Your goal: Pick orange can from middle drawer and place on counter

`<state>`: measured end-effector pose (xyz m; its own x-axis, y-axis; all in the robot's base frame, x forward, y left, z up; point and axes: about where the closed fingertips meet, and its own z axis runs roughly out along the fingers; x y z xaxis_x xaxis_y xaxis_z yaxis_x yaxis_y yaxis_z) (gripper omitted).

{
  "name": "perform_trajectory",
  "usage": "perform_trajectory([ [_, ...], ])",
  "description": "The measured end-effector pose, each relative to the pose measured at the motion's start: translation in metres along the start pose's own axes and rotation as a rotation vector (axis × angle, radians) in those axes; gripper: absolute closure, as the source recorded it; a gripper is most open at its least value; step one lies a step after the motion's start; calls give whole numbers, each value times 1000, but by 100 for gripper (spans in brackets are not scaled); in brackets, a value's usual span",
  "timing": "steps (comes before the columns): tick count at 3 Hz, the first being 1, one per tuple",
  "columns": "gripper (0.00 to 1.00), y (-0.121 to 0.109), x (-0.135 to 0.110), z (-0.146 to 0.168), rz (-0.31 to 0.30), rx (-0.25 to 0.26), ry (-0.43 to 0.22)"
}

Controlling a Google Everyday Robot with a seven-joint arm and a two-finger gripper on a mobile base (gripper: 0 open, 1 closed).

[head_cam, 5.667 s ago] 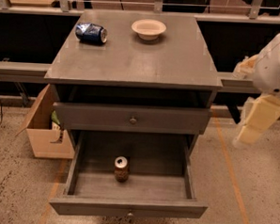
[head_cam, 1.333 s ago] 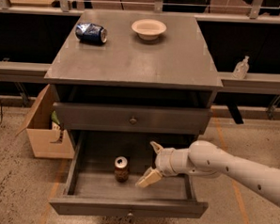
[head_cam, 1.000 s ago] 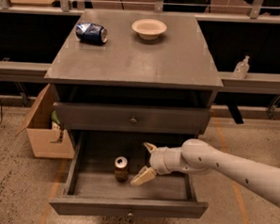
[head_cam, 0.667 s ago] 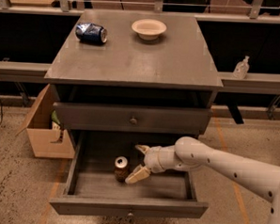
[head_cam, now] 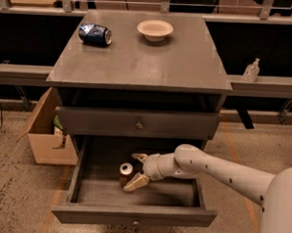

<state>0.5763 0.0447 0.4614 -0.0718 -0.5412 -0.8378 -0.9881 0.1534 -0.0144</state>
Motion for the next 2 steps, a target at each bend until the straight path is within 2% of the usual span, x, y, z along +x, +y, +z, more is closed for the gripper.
perform_trajectory([
  [1, 25, -5, 5, 15, 0, 6, -38],
  [2, 26, -6, 9, 31, 4, -2, -67],
])
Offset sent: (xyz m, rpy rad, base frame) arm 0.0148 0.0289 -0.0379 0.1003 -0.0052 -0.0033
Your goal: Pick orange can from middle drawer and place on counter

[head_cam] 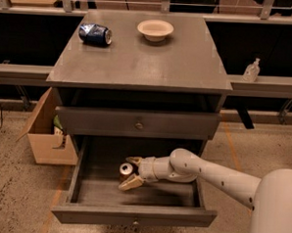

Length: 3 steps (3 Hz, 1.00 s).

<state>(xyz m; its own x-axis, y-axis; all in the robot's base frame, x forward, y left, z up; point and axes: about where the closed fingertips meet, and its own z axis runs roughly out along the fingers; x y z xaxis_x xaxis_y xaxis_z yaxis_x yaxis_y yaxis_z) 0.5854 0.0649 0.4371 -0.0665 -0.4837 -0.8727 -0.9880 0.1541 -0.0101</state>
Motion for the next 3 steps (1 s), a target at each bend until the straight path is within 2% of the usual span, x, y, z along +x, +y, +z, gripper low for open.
perform_trajectory([
  [1, 52, 5, 10, 14, 14, -35, -17],
  [2, 75, 7, 11, 11, 27, -29, -24],
  [3, 98, 18, -10, -28, 43, -23, -72],
])
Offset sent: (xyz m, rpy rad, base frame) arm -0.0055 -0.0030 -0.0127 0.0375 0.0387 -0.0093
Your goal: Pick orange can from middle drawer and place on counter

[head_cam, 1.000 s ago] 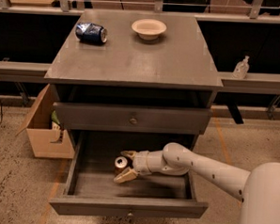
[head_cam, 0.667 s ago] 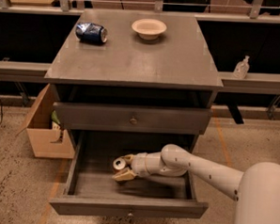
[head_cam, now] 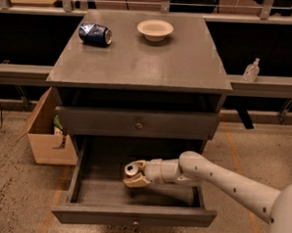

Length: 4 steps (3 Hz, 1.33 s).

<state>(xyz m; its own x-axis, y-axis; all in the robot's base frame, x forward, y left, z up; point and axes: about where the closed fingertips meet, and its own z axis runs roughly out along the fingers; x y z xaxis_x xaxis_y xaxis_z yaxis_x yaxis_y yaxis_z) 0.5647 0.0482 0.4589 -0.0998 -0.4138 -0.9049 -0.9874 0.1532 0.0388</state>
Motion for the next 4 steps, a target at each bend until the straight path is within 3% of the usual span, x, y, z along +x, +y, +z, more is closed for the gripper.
perform_trajectory([
  [2, 100, 42, -94, -137, 82, 21, -35],
  [3, 100, 48, -148, -206, 52, 46, -30],
  [4, 100, 60, -224, -290, -38, 49, -70],
])
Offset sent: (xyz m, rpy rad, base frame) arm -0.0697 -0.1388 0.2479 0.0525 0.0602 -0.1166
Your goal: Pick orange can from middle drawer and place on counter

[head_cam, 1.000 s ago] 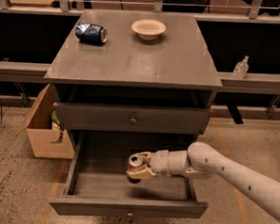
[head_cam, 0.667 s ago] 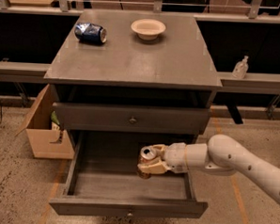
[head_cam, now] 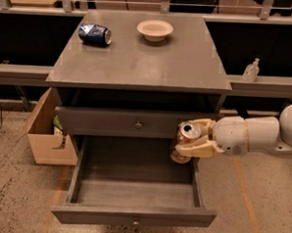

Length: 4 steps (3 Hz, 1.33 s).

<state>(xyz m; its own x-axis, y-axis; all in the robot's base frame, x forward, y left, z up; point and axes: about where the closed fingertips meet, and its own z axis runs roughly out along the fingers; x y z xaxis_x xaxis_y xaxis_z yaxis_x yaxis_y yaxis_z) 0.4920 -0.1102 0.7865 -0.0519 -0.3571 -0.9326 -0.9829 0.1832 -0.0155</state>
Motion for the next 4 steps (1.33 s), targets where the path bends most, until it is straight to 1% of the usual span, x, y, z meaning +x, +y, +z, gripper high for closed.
perform_trajectory([
  [1, 100, 0, 0, 0, 0, 0, 0],
  [2, 100, -17, -44, -1, -57, -2, 52],
  [3, 100, -51, -105, -1, -111, 37, 129],
  [4, 100, -85, -144, 5, -123, 48, 145],
])
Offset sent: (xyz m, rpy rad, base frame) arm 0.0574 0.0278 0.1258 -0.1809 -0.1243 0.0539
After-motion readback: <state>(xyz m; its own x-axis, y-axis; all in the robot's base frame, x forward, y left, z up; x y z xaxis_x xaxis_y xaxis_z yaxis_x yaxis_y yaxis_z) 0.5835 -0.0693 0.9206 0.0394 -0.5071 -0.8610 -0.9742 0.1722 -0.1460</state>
